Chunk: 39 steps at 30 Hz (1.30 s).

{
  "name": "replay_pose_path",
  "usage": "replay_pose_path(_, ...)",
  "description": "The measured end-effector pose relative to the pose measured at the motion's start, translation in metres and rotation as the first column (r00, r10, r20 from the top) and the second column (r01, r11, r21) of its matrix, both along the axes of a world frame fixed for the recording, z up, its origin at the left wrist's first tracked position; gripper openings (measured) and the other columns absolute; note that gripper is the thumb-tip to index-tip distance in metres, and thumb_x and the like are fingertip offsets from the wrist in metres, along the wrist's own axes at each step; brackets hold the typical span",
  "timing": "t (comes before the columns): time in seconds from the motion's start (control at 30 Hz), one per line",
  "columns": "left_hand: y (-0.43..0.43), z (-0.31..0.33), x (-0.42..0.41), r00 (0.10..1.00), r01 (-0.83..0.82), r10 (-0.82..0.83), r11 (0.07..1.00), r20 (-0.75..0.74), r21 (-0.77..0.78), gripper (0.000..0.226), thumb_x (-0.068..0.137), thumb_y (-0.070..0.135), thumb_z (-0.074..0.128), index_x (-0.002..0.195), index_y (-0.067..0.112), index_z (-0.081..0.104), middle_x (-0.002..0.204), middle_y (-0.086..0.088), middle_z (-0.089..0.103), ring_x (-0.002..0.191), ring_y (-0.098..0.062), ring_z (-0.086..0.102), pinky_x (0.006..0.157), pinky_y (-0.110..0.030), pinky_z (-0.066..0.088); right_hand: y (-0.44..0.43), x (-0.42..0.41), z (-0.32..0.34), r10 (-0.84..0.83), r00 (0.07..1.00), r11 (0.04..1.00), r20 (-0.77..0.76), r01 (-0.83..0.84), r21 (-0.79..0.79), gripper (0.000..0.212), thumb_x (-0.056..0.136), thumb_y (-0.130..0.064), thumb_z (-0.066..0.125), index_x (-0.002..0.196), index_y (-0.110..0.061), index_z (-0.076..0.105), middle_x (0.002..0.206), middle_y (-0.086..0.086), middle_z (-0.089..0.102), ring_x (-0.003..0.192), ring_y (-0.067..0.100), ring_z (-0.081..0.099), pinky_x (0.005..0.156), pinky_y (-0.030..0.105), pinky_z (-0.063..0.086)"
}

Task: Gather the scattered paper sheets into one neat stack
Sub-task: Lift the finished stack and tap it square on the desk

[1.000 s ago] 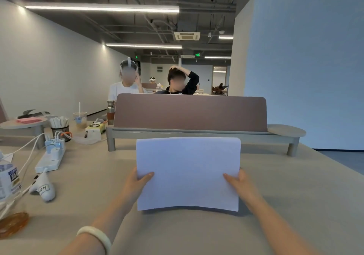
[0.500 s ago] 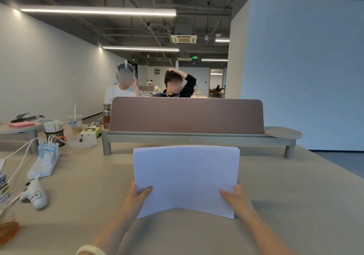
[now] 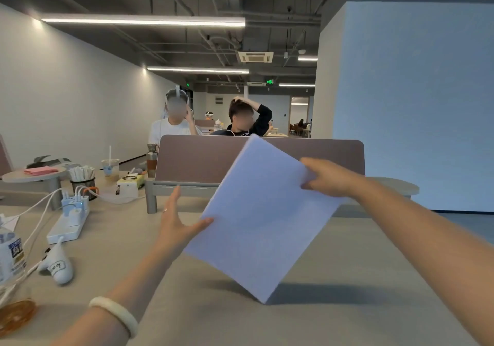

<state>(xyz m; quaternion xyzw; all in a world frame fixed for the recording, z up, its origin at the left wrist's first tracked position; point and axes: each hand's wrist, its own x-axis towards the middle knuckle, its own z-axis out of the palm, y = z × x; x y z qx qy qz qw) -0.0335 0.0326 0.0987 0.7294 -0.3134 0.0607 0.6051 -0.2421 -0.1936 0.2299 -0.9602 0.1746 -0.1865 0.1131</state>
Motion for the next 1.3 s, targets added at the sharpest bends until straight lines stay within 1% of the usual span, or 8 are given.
replay_pose_path(0.13,-0.007,0.003,-0.015,0.952,0.304,-0.297,0.948,-0.079,0.093,0.059,0.077,0.025,0.074,0.131,0.023,0.049,0.126,0.01,0.057,0.117,-0.012,0.054,0.092,-0.028,0.046,0.041,0.029,0.028,0.002,0.965,0.975,-0.262,-0.06,-0.214,0.02,0.09,-0.013,0.057,0.108,-0.014,0.05,0.115,0.003,0.051,0.103,0.023,0.048,0.08,0.033,0.039)
replay_pose_path(0.27,-0.01,-0.016,-0.028,0.908,0.368,-0.371,0.928,-0.194,-0.051,0.017,0.09,0.019,0.06,0.107,0.021,0.061,0.101,0.007,0.07,0.091,-0.012,0.07,0.06,-0.014,0.053,0.056,0.044,0.023,0.024,0.961,0.963,-0.274,-0.096,-0.252,0.022,0.087,-0.015,0.061,0.106,-0.015,0.052,0.106,0.001,0.048,0.095,0.019,0.044,0.076,0.031,0.037)
replay_pose_path(0.43,-0.01,-0.024,-0.024,0.902,0.364,-0.379,0.925,-0.207,-0.106,0.022,0.092,0.016,0.058,0.113,0.019,0.061,0.108,0.003,0.071,0.092,-0.012,0.07,0.071,-0.025,0.058,0.04,0.018,0.023,0.049,0.994,0.978,0.097,-0.067,0.197,0.037,0.077,-0.033,0.074,0.109,-0.023,0.056,0.098,-0.009,0.057,0.093,0.009,0.055,0.069,0.021,0.042)
replay_pose_path(0.6,-0.013,-0.025,-0.023,0.9,0.37,-0.386,0.922,-0.201,-0.114,0.02,0.092,0.014,0.057,0.108,0.026,0.059,0.106,0.004,0.07,0.088,-0.011,0.071,0.067,-0.023,0.058,0.007,-0.015,-0.067,-0.035,0.94,0.674,0.339,-0.229,0.703,0.051,0.074,-0.032,0.076,0.12,-0.024,0.055,0.113,-0.007,0.068,0.108,0.014,0.064,0.099,0.04,0.049)
replay_pose_path(0.8,-0.019,-0.044,-0.033,0.912,0.271,-0.307,0.948,-0.272,-0.165,0.049,0.08,0.033,0.062,0.125,0.024,0.043,0.115,0.003,0.062,0.101,-0.017,0.064,0.084,-0.041,0.055,0.029,0.012,-0.176,-0.217,0.909,0.585,0.355,-0.17,0.793,0.029,0.091,-0.026,0.057,0.119,-0.019,0.053,0.115,-0.004,0.067,0.1,0.011,0.065,0.081,0.027,0.053)
replay_pose_path(0.97,-0.03,-0.032,-0.035,0.935,0.235,-0.275,0.954,-0.224,-0.187,0.031,0.095,0.014,0.052,0.122,0.021,0.04,0.109,0.007,0.06,0.099,-0.014,0.062,0.08,-0.035,0.052,0.036,0.026,-0.159,-0.334,0.832,0.627,0.443,-0.155,0.764,0.015,0.097,-0.015,0.045,0.111,-0.021,0.047,0.103,-0.006,0.06,0.095,0.016,0.059,0.07,0.02,0.046)
replay_pose_path(1.1,-0.029,-0.049,-0.04,0.928,0.228,-0.256,0.965,-0.272,-0.128,0.028,0.095,0.017,0.052,0.119,0.024,0.04,0.109,0.005,0.06,0.1,-0.016,0.062,0.084,-0.04,0.052,0.035,0.024,-0.178,-0.357,0.86,0.619,0.364,-0.074,0.782,0.018,0.097,-0.02,0.046,0.114,-0.02,0.045,0.118,0.001,0.06,0.105,0.02,0.059,0.092,0.039,0.049)
replay_pose_path(1.3,-0.032,-0.062,-0.05,0.937,0.211,-0.232,0.972,-0.263,-0.106,0.022,0.097,0.014,0.047,0.115,0.02,0.034,0.101,0.011,0.052,0.092,-0.008,0.056,0.069,-0.025,0.045,0.041,0.02,-0.197,-0.356,0.88,0.607,0.313,-0.037,0.794,0.025,0.097,-0.011,0.04,0.121,-0.017,0.036,0.11,-0.003,0.05,0.102,0.017,0.05,0.079,0.026,0.039)
